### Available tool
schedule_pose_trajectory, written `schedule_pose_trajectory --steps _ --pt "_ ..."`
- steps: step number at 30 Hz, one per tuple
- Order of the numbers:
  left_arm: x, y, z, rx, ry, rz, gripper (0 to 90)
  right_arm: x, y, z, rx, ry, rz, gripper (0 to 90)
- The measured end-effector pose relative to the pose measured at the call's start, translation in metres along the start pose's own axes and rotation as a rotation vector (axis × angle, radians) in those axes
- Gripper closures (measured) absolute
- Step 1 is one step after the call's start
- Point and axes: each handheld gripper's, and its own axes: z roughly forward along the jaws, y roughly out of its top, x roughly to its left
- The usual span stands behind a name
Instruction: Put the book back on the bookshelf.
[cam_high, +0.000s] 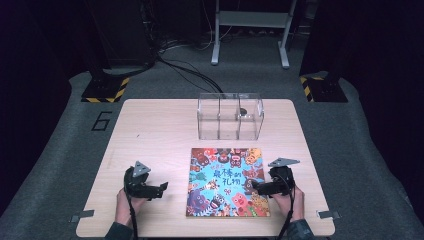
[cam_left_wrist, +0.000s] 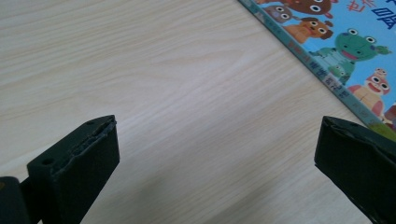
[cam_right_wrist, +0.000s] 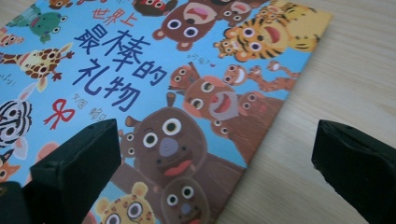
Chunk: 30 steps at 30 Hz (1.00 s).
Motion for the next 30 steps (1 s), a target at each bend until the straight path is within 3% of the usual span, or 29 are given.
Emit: schedule_pose_trajectory --steps 3,6,9,11,13,18,22,30 --pt "-0.009 0.004 0.007 0.007 -0.010 0.021 0.0 0.004 0.002 0.007 0.019 0.008 -0.019 2.4" --pt "-0.016 0.006 0.016 0.009 -0.007 0.039 0.1 0.004 0.002 0.012 0.037 0.012 0.001 4.4" --pt "-0.022 0.008 0.021 0.041 -0.008 0.089 0.1 0.003 0.002 0.016 0.047 0.013 0.012 7.1" --pt "-0.028 0.009 0.024 0.042 -0.010 0.084 0.1 0.002 0.003 0.016 0.069 0.018 0.021 9.9" --pt "-0.033 0.010 0.029 0.061 -0.017 0.116 0.1 0.001 0.003 0.019 0.062 0.016 0.026 12.7" --pt "-0.038 0.011 0.035 0.064 -0.015 0.122 0.1 -0.001 0.006 0.020 0.101 0.018 0.028 14.5" --pt "-0.042 0.009 0.041 0.073 -0.026 0.120 0.1 -0.003 0.006 0.024 0.126 0.015 0.065 16.0" --pt "-0.045 0.009 0.046 0.052 -0.021 0.109 0.0 -0.005 0.006 0.023 0.117 -0.009 0.086 24.7"
